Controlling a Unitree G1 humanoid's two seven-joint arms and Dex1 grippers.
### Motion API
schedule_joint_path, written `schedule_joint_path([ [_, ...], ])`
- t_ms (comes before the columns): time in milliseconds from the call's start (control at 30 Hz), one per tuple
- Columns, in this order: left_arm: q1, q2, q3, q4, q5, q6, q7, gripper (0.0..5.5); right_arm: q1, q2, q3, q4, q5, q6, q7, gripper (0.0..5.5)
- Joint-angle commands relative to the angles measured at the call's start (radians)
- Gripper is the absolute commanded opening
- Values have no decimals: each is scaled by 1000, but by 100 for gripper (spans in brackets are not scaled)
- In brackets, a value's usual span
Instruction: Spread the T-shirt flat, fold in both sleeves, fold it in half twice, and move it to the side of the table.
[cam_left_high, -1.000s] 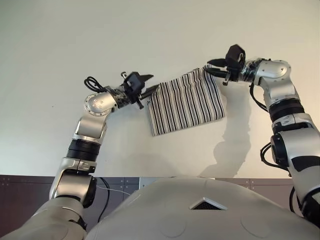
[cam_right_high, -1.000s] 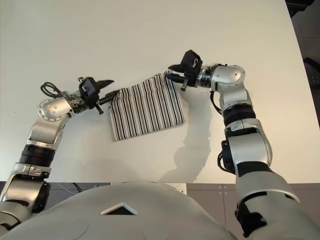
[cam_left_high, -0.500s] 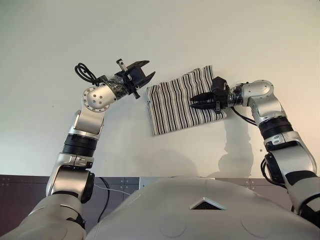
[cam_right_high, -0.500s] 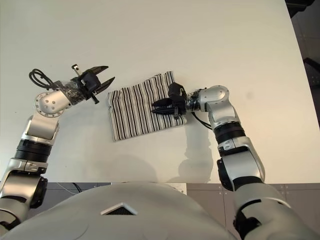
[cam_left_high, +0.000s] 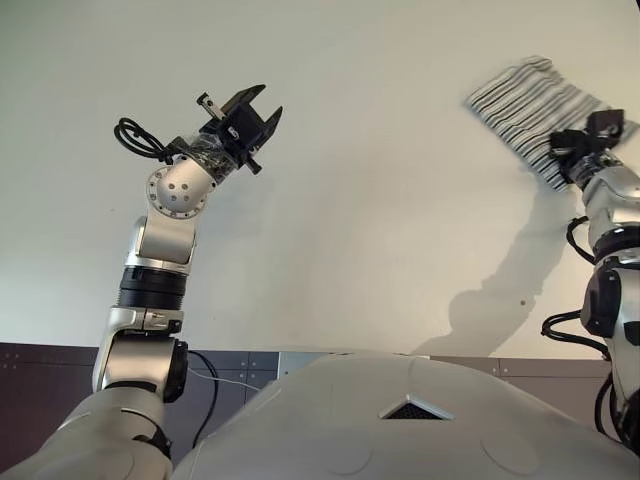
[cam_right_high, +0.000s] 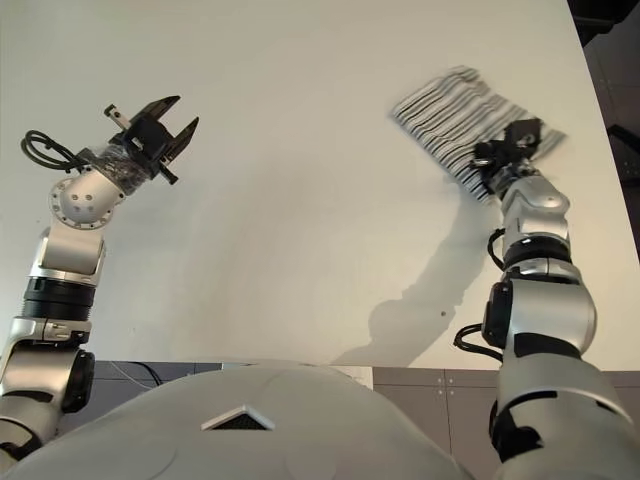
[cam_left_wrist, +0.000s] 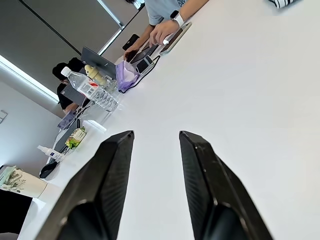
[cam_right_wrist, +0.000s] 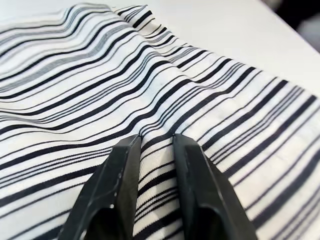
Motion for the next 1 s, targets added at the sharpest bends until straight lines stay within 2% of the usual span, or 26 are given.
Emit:
schedule_joint_path([
  [33,24,-14,-18,-27,30,8,18,168,178,138,-195,99,142,169,-222,114],
  [133,37,-32,-17,-35,35,16,37,168,181,203,-240,68,164,150,-275,114],
  [267,51,-61,-13,-58,33,14,71,168,151,186,-229,-25,110,22,-291,114],
  [400,96,-178,101,-216,-63,42,217,168,194,178,-114,-482,-70,-277,-287,114],
  [467,130,-247,136,-310,-90,79,292,168,224,188,-54,-705,-151,-299,-295,114],
  [600,189,-392,154,-424,-141,181,413,168,295,291,123,-1057,-205,-181,-241,114],
  [767,210,-471,76,-316,-70,212,472,168,327,418,227,-1090,-198,-1,-230,114],
  [1000,105,-524,31,-34,-18,132,538,168,257,465,177,-877,-211,15,-272,114],
])
